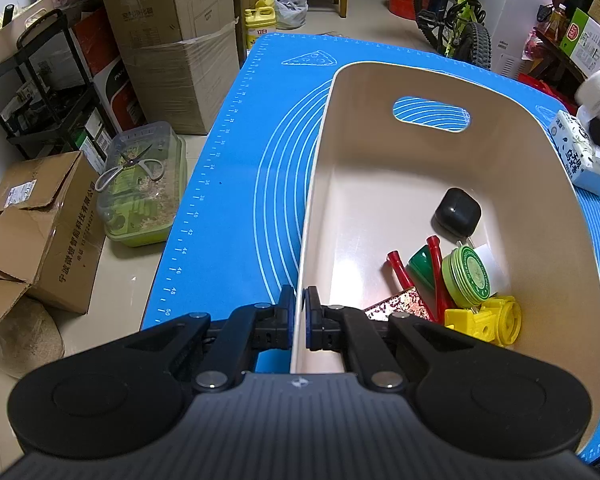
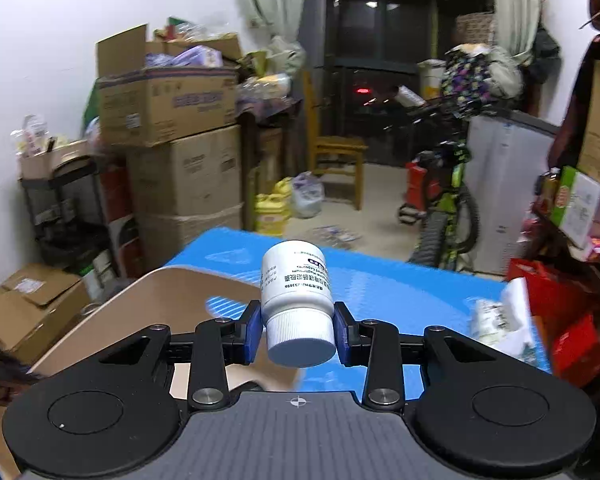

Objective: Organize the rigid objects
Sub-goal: 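Carry the white pill bottle into the basket and release it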

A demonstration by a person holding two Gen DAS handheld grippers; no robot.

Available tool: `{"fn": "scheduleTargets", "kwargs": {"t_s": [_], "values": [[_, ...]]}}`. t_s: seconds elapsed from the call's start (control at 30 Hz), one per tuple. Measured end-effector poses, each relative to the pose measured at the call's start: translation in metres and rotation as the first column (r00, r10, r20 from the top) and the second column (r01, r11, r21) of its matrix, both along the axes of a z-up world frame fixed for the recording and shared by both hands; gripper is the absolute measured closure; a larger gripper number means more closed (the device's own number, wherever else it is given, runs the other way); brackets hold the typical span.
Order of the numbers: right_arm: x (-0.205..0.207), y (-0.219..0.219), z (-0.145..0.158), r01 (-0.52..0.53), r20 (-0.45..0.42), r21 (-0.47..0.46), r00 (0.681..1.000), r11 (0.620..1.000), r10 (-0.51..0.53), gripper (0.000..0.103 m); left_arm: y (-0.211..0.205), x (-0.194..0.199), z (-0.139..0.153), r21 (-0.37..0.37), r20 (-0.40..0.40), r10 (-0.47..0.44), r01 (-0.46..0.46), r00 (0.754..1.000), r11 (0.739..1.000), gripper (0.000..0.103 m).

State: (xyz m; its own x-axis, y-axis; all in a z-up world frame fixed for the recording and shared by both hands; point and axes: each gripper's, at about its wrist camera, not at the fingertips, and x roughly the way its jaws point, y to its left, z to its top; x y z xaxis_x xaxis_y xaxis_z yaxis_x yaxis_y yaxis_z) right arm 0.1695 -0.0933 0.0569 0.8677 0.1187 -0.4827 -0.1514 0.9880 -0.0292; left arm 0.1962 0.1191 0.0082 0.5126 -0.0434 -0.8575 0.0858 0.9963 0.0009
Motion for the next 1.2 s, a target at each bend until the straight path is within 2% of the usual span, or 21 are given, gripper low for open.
{"fn": "scheduleTargets", "kwargs": {"t_s": [0.3, 0.53, 0.6, 0.67, 0.7, 0.8, 0.87, 0.9, 0.93, 0.97, 1.2], "values": [[0.008, 0.048, -0.033, -0.079, -0.122, -0.042, 0.990, 0.996, 0.074, 0.059, 0.001, 0.000, 0.000, 0.001, 0.000, 0.000, 0.000, 1.000, 1.000, 0.096], [0.020, 0.064, -0.063, -0.141, -0.309, -0.080, 0.945, 0.987, 0.110, 0.059, 0.000, 0.000, 0.000, 0.001, 0.000, 0.001, -0.001, 1.000, 1.000, 0.096], [0.017, 0.067, -0.065, -0.158, -0.296, -0.111, 0.948, 0.981, 0.119, 0.052, 0.000, 0.000, 0.000, 0.004, 0.000, 0.000, 0.000, 1.000, 1.000, 0.096], [0.013, 0.063, -0.061, -0.157, -0.291, -0.096, 0.949, 0.983, 0.123, 0.049, 0.001, -0.001, 0.000, 0.009, 0.003, 0.000, 0.000, 1.000, 1.000, 0.096], [0.012, 0.061, -0.059, -0.151, -0.293, -0.080, 0.948, 0.985, 0.122, 0.042, 0.001, -0.001, 0.001, 0.010, 0.010, -0.001, 0.000, 1.000, 1.000, 0.096], [0.004, 0.050, -0.049, -0.118, -0.267, -0.032, 0.958, 0.993, 0.105, 0.024, 0.002, -0.005, 0.008, -0.010, 0.033, -0.005, 0.005, 0.999, 1.000, 0.086], [-0.003, 0.043, -0.040, -0.095, -0.242, -0.008, 0.966, 0.995, 0.090, 0.016, 0.001, -0.007, 0.015, -0.030, 0.050, -0.007, 0.009, 0.999, 1.000, 0.049], [-0.007, 0.040, -0.036, -0.082, -0.228, -0.004, 0.970, 0.997, 0.079, 0.009, 0.000, -0.010, 0.018, -0.030, 0.069, -0.004, 0.006, 0.998, 1.000, 0.040], [-0.010, 0.037, -0.030, -0.068, -0.214, 0.001, 0.974, 0.998, 0.067, 0.006, -0.002, -0.013, 0.023, -0.023, 0.090, -0.002, 0.004, 0.996, 1.000, 0.031], [-0.014, 0.034, -0.025, -0.055, -0.201, 0.006, 0.978, 0.998, 0.055, 0.003, -0.005, -0.018, 0.028, -0.016, 0.108, -0.005, 0.007, 0.994, 1.000, 0.028], [-0.043, 0.017, 0.006, 0.017, -0.183, 0.016, 0.983, 1.000, -0.014, 0.002, -0.023, -0.041, 0.053, -0.008, 0.149, -0.024, 0.026, 0.989, 1.000, 0.027]]}}
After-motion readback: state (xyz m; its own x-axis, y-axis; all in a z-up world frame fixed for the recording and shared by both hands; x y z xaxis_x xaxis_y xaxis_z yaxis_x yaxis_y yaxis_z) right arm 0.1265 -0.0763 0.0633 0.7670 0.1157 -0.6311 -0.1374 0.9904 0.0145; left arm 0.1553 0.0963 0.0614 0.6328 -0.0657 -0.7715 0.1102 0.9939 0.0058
